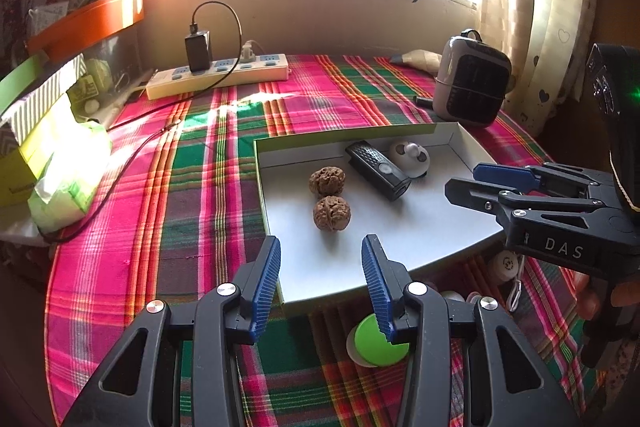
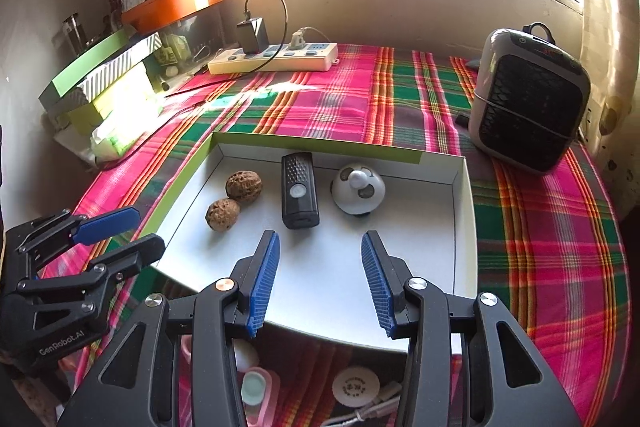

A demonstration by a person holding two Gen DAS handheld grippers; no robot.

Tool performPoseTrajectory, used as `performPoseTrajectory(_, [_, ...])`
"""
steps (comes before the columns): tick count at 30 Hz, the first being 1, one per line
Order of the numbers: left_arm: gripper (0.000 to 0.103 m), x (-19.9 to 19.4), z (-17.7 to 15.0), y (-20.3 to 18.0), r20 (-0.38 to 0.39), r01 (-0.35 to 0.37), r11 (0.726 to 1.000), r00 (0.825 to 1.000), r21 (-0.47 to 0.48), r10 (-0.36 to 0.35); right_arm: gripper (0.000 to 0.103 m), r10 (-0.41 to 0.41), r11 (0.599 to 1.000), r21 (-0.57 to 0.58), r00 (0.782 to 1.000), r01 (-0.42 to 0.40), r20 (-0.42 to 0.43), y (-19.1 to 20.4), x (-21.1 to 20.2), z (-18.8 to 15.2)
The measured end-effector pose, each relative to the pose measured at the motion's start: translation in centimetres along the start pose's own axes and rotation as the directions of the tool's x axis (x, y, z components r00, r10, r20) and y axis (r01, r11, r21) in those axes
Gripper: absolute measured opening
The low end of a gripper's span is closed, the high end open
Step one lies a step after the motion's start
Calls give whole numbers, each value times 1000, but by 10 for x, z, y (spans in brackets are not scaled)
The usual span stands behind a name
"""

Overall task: Organize objects
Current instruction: 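Withdraw both tools from the box toward the remaining objects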

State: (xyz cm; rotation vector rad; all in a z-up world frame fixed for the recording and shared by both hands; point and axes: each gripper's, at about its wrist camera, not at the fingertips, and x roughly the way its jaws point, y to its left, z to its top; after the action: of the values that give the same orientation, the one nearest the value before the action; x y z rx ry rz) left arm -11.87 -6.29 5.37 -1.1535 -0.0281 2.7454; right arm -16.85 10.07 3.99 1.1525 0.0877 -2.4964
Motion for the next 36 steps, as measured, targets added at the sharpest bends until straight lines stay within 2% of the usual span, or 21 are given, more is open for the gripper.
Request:
performPoseTrajectory(5, [41, -7, -8, 2, 16, 32, 999, 999, -25, -31, 44, -3, 1000, 31, 1000, 2, 28, -8, -15, -13])
performPoseTrajectory(16, [42, -18, -29, 7, 22, 57, 997, 998, -60, -55, 44, -74, 994, 83, 996, 70, 51, -31, -41, -46])
performPoseTrajectory(20, [42, -19, -36, 8, 22, 59, 995, 998, -76, -57, 44, -103, 990, 98, 994, 98, 47, -35, -47, -61])
performPoseTrajectory(24, [42, -19, -42, 8, 15, 67, 995, 998, -77, -66, 53, -95, 990, 110, 995, 92, 26, -35, -45, -72])
performPoseTrajectory(32, [43, -23, -52, 13, 9, 66, 993, 998, -99, -66, 53, -114, 988, 108, 993, 113, -2, -29, -39, -86])
performPoseTrajectory(36, [43, -23, -53, 13, 7, 70, 992, 998, -100, -70, 53, -99, 989, 104, 995, 101, -23, -23, -32, -91])
